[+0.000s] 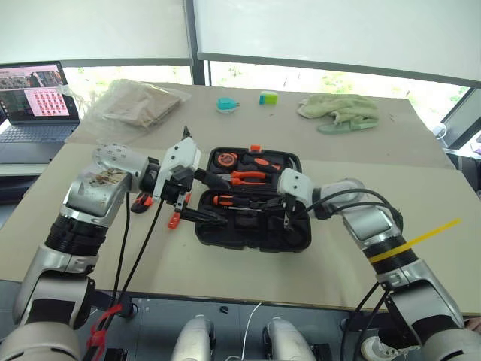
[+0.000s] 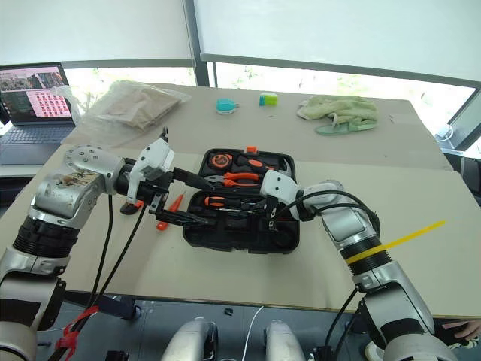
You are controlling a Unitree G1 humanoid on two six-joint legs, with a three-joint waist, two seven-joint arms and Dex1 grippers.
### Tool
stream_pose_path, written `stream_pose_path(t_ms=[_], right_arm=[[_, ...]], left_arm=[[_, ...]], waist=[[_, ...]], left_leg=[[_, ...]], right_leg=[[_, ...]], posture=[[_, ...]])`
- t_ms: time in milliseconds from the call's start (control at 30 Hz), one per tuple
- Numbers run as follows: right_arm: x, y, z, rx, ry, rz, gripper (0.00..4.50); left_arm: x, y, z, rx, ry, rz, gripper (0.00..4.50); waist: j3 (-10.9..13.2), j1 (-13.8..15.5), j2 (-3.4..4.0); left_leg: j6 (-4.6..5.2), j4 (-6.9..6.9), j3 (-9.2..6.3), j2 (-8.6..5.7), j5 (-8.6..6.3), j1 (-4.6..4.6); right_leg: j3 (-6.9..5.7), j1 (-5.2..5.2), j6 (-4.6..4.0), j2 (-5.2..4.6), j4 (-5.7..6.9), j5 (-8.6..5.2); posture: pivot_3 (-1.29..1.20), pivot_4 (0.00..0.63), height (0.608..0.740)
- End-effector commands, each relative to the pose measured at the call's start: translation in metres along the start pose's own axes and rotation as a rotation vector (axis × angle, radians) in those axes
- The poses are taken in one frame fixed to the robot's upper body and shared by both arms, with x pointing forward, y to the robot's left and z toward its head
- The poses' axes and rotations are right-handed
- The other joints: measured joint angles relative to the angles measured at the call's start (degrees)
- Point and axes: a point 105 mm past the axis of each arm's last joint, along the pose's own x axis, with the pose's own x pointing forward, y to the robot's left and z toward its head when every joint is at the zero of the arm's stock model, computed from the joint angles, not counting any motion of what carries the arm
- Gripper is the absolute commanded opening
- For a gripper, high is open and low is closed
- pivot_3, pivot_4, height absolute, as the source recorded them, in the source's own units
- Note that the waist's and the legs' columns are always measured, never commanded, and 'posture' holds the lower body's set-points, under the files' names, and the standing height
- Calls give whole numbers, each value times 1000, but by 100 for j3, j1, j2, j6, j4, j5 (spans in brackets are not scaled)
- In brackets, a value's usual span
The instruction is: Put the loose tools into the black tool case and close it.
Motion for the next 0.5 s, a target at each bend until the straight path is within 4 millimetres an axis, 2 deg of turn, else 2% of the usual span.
stream_pose_path(t_ms=[33,133,200,300,367,433,500], right_arm=[[-26,4,42,64,-193,0,27],[-69,10,68,140,-324,-35,797],[-88,21,76,141,-363,-22,1482],[-105,37,81,131,-383,20,2435],[-116,51,84,118,-388,73,3243],[-122,58,84,109,-379,107,3881],[-124,61,83,110,-369,119,4453]], left_arm=[[-8,1,-1,0,-9,74,4500],[-27,5,-17,-106,-16,262,4500],[-41,1,-26,-159,-9,369,4500],[-61,-12,-41,-218,23,494,4500],[-82,-29,-56,-283,63,599,4500],[-103,-45,-70,-353,100,709,4500],[-113,-60,-79,-394,136,768,4500]], waist=[[1,-7,1],[2,-21,1],[3,-15,0],[3,-29,-1],[4,-34,-1],[4,-59,-1],[6,-57,-3]], left_leg=[[0,0,-1,0,0,-11],[0,-4,-19,5,0,-34],[0,-3,-32,4,0,-51],[0,-6,-35,9,0,-61],[0,-7,-31,9,0,-61],[0,-7,-28,12,0,-60],[-1,-14,-27,16,-1,-57]], right_leg=[[0,-11,0,0,0,0],[7,-43,-1,-1,12,0],[8,-67,-1,-2,26,0],[8,-83,-1,-1,29,0],[9,-85,-3,-3,29,0],[12,-88,-5,-5,28,-1],[14,-88,-9,-10,28,-4]], posture=[[0,150,740],[0,150,740],[0,150,740],[0,150,740],[0,150,740],[0,150,740],[0,150,740]])
